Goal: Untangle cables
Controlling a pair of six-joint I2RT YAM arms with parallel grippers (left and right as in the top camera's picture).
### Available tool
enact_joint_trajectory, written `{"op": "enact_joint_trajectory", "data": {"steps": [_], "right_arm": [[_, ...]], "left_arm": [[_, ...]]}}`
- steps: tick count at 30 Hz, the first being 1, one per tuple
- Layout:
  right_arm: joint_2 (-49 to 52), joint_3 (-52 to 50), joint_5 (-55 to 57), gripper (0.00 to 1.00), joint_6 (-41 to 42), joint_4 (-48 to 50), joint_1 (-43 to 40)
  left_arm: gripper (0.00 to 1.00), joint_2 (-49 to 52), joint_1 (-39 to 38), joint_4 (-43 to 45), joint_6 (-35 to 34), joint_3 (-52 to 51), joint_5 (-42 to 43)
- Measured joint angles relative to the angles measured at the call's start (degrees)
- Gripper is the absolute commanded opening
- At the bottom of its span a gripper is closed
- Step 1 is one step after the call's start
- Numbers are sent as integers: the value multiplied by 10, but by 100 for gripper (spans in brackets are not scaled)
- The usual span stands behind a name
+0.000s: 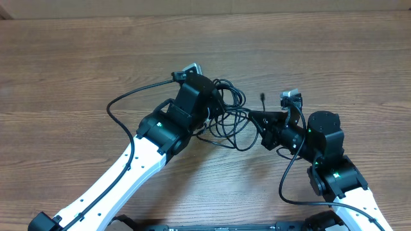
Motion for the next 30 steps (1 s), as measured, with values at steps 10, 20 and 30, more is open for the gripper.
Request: {"op": "enact_joint_trajectory", "data": {"steps": [10, 20, 30], "right_arm": [[0, 0, 25, 62, -6, -7, 0], [-22, 0, 87, 93, -27, 7, 0], [-42, 0, 209, 92, -33, -43, 0]], "left_arm": [[4, 0, 0, 7, 180, 0, 19], [4, 0, -15, 42, 263, 0, 33], [4, 0, -78, 90, 267, 0, 8]]}}
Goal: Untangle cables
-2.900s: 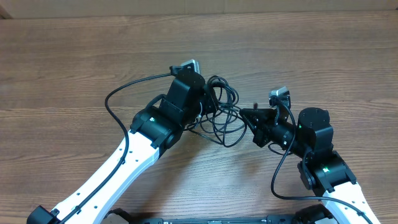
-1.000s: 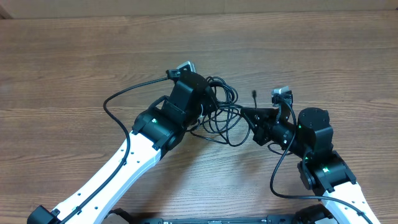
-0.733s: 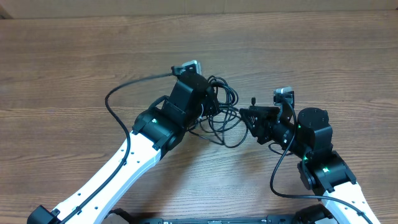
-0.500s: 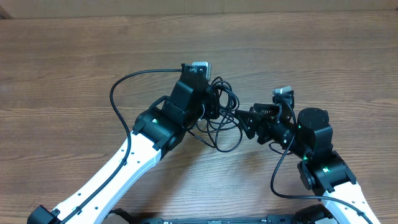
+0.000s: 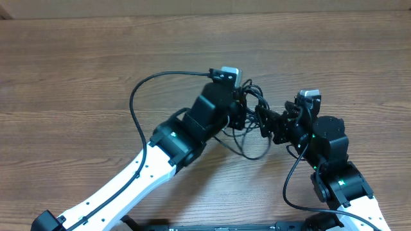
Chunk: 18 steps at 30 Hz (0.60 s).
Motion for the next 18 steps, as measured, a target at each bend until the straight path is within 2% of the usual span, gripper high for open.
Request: {"op": "enact_joint_trajectory", "data": {"steps": [6, 18], "right_arm": [[0, 0, 51, 92, 0, -13, 0], [0, 0, 69, 92, 0, -10, 0]], "left_arm": [[4, 0, -16, -2, 0, 0, -36], [4, 0, -16, -21, 6, 0, -77]]}}
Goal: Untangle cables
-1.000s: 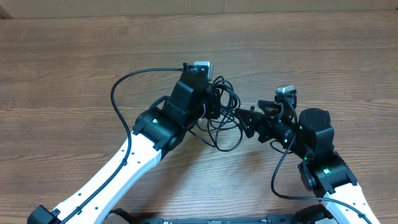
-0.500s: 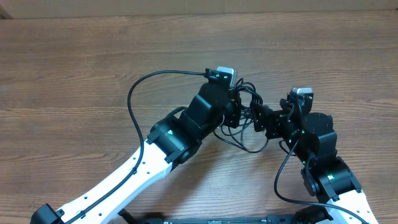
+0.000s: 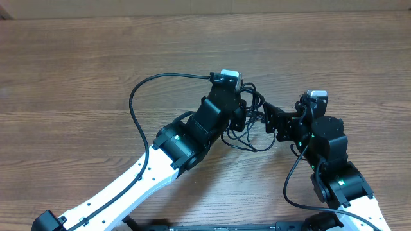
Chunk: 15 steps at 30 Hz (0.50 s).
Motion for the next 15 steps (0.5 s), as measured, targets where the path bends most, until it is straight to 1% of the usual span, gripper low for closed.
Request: {"op": "enact_joint_trajectory", "data": {"steps": [7, 15], "right_arm": [[0, 0, -11, 92, -7, 6, 0], [0, 0, -12, 92, -15, 2, 0]], "left_arm": [[4, 0, 0, 0, -3, 0, 1], [4, 0, 0, 21, -26, 0, 20]]}}
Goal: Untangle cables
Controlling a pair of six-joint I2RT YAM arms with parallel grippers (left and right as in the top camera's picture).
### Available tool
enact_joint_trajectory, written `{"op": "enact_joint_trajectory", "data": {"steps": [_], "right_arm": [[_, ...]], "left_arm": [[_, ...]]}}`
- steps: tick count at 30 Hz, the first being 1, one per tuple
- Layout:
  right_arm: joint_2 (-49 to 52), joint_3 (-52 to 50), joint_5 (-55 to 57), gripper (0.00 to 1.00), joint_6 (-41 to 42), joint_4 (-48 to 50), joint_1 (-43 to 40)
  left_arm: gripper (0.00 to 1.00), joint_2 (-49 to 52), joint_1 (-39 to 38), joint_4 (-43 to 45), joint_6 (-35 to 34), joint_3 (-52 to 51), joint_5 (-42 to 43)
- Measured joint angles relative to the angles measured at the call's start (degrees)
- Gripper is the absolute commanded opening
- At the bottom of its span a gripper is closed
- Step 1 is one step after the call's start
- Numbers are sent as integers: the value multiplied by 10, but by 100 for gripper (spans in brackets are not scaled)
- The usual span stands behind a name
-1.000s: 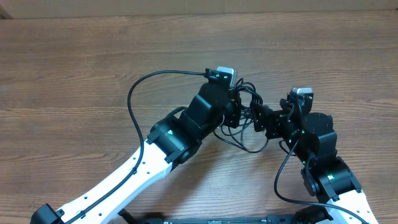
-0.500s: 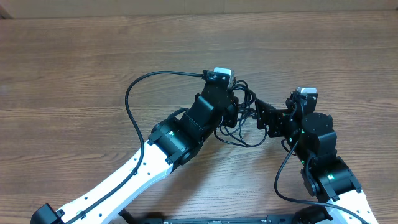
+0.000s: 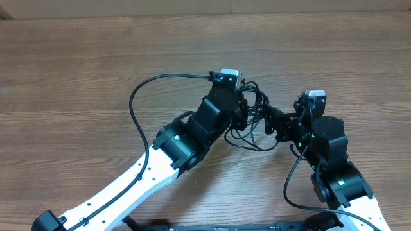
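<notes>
A tangle of thin black cables (image 3: 252,122) is bunched between my two grippers near the table's middle. My left gripper (image 3: 244,110) reaches in from the lower left, its fingers hidden under the wrist, and the bundle is gathered tight at its tip, so it is shut on the cables. A few loops (image 3: 257,145) sag toward the front below it. My right gripper (image 3: 266,119) comes in from the right with its tips among the strands. The dark cables hide how its jaws stand.
The left arm's own thick black lead (image 3: 144,90) arcs out to the left over the wooden table (image 3: 77,64). The right arm's lead (image 3: 289,183) loops down in front of its base. The two wrists are very close together.
My right gripper has pushed a little to the left, deeper into the tangle, and its fingers look closer together. The left arm and the bundle have barely shifted.
At first the tangle lay spread on the table between the grippers, left gripper at its left side, right gripper at its right. Then the left gripper stood farther right and back with the cables bunched at it. Since then the right gripper has closed in on the bundle.
</notes>
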Motion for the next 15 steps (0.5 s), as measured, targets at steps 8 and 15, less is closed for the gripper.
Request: {"op": "enact_joint_trajectory", "data": {"steps": [8, 15], "right_arm": [[0, 0, 0, 92, 0, 0, 0], [0, 0, 1, 92, 0, -1, 0]], "left_arm": [[4, 0, 0, 6, -3, 0, 24], [4, 0, 0, -8, -3, 0, 28]]}}
